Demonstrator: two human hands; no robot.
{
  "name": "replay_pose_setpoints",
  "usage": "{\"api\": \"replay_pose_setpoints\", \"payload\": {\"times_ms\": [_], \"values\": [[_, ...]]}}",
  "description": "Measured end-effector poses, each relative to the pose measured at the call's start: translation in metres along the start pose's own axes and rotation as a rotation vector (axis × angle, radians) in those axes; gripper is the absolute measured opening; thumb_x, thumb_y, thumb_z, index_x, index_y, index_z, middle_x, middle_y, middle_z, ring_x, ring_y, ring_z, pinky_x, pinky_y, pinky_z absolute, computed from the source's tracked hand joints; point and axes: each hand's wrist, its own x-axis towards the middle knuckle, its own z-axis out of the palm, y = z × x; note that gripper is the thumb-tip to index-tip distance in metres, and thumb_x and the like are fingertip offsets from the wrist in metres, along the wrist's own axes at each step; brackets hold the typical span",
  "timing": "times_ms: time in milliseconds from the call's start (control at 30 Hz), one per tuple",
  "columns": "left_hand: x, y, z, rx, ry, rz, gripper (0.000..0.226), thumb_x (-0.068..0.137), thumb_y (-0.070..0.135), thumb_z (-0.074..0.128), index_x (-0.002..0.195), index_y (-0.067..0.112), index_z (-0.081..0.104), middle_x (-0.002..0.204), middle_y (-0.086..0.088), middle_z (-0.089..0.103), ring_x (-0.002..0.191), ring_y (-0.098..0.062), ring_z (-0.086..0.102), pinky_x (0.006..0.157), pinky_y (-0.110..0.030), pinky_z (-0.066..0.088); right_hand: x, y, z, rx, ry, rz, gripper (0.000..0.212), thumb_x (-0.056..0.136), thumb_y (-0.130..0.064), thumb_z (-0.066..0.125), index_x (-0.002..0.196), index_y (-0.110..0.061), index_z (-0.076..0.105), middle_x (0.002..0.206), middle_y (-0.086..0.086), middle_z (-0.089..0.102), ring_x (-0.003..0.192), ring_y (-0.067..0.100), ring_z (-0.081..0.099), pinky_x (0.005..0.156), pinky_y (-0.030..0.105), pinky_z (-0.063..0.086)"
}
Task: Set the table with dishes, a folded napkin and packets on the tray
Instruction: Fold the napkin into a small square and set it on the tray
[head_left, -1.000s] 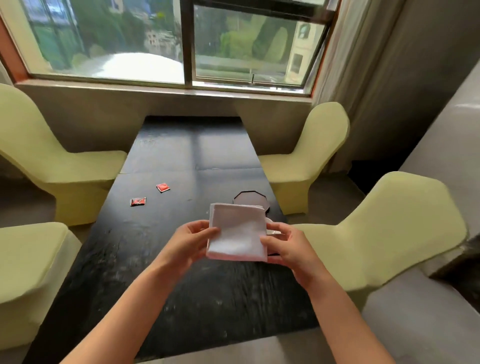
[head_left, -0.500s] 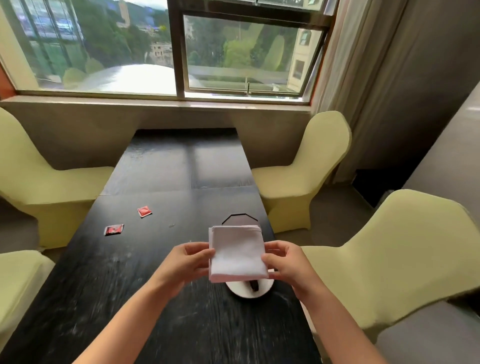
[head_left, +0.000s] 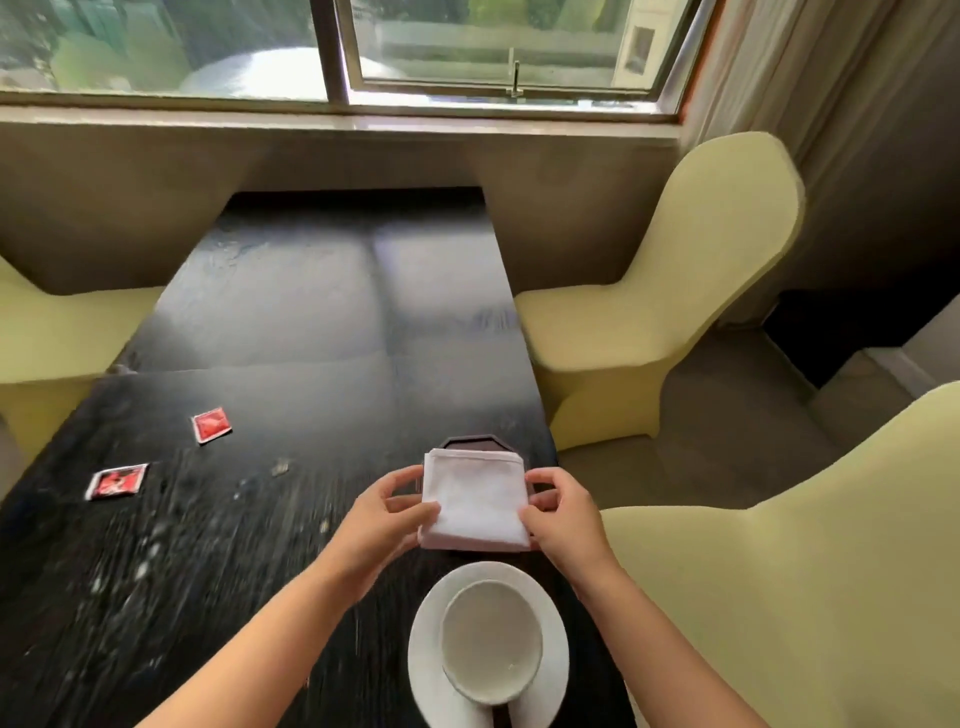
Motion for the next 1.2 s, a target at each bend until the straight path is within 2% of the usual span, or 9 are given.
{"api": "replay_pose_setpoints", "payload": {"times_ms": [167, 433, 567, 633, 700, 800, 867, 1033, 1200], "values": [[0.068, -0.036, -0.001, 0.175, 0.088, 0.058, 0.063, 0.082, -0.009, 0.057, 0.133, 0.025, 0.045, 0.096, -0.01, 0.069, 0.078, -0.021, 0.062, 0.077, -0.036, 0.049, 0.081, 0.036, 0.023, -0.075, -0.043, -0.062, 0.037, 0.077, 0.001, 0.055, 0.105, -0.023, 0.06, 0.081, -0.003, 0.062, 0.082, 0.019, 0.06, 0.074, 0.03, 0.05], [0.119, -0.066, 0.004, 0.358, 0.182, 0.1, 0.062, 0.079, -0.005, 0.061, 0.136, 0.017, 0.046, 0.097, -0.002, 0.066, 0.081, 0.001, 0.06, 0.065, -0.006, 0.047, 0.13, 0.068, 0.041, -0.197, -0.051, -0.098, 0.041, 0.084, -0.002, 0.053, 0.12, -0.019, 0.061, 0.093, 0.0, 0.063, 0.081, 0.014, 0.056, 0.07, 0.019, 0.04], [0.13, -0.069, 0.011, 0.442, 0.21, 0.127, 0.064, 0.077, -0.002, 0.061, 0.136, 0.019, 0.047, 0.105, -0.006, 0.068, 0.092, -0.014, 0.065, 0.089, -0.03, 0.051, 0.14, 0.076, 0.042, -0.275, -0.046, -0.11, 0.044, 0.083, -0.001, 0.052, 0.123, -0.016, 0.06, 0.104, 0.008, 0.067, 0.081, 0.016, 0.057, 0.078, 0.021, 0.041], [0.135, -0.07, 0.013, 0.483, 0.225, 0.135, 0.063, 0.077, 0.0, 0.061, 0.136, 0.02, 0.047, 0.106, -0.005, 0.068, 0.094, -0.015, 0.065, 0.093, -0.032, 0.049, 0.145, 0.078, 0.044, -0.303, -0.043, -0.122, 0.045, 0.082, 0.0, 0.051, 0.124, -0.015, 0.06, 0.105, 0.01, 0.067, 0.08, 0.019, 0.058, 0.08, 0.021, 0.042], [0.137, -0.072, 0.015, 0.508, 0.238, 0.143, 0.063, 0.077, 0.001, 0.062, 0.135, 0.021, 0.048, 0.103, -0.002, 0.068, 0.091, -0.011, 0.064, 0.091, -0.025, 0.047, 0.148, 0.08, 0.045, -0.31, -0.036, -0.126, 0.045, 0.082, 0.0, 0.051, 0.124, -0.015, 0.06, 0.104, 0.011, 0.066, 0.082, 0.022, 0.06, 0.079, 0.021, 0.041], [0.136, -0.078, 0.018, 0.51, 0.235, 0.144, 0.063, 0.077, 0.002, 0.063, 0.135, 0.022, 0.047, 0.097, 0.004, 0.065, 0.083, 0.003, 0.061, 0.076, -0.003, 0.043, 0.149, 0.083, 0.045, -0.33, 0.002, -0.157, 0.046, 0.082, 0.002, 0.049, 0.124, -0.014, 0.06, 0.1, 0.011, 0.064, 0.085, 0.024, 0.06, 0.077, 0.02, 0.038], [0.136, -0.081, 0.019, 0.529, 0.237, 0.153, 0.064, 0.077, 0.002, 0.064, 0.136, 0.022, 0.047, 0.101, 0.003, 0.066, 0.082, 0.006, 0.059, 0.071, 0.002, 0.04, 0.148, 0.083, 0.045, -0.377, 0.011, -0.201, 0.047, 0.082, 0.003, 0.048, 0.125, -0.013, 0.059, 0.1, 0.012, 0.062, 0.088, 0.025, 0.059, 0.074, 0.019, 0.034], [0.143, -0.078, 0.019, 0.655, 0.249, 0.211, 0.065, 0.079, 0.004, 0.063, 0.139, 0.017, 0.043, 0.122, -0.008, 0.062, 0.103, -0.017, 0.061, 0.095, -0.031, 0.048, 0.153, 0.08, 0.045, -0.476, -0.007, -0.275, 0.045, 0.083, 0.002, 0.048, 0.127, -0.008, 0.056, 0.102, 0.015, 0.06, 0.099, 0.027, 0.055, 0.082, 0.024, 0.035], [0.14, -0.08, 0.018, 0.781, 0.272, 0.291, 0.069, 0.078, 0.007, 0.066, 0.141, 0.015, 0.039, 0.133, -0.011, 0.046, 0.113, -0.023, 0.053, 0.098, -0.03, 0.042, 0.152, 0.083, 0.045, -0.536, 0.003, -0.321, 0.046, 0.081, 0.0, 0.052, 0.125, -0.008, 0.056, 0.109, 0.012, 0.055, 0.102, 0.027, 0.054, 0.083, 0.029, 0.04]]}}
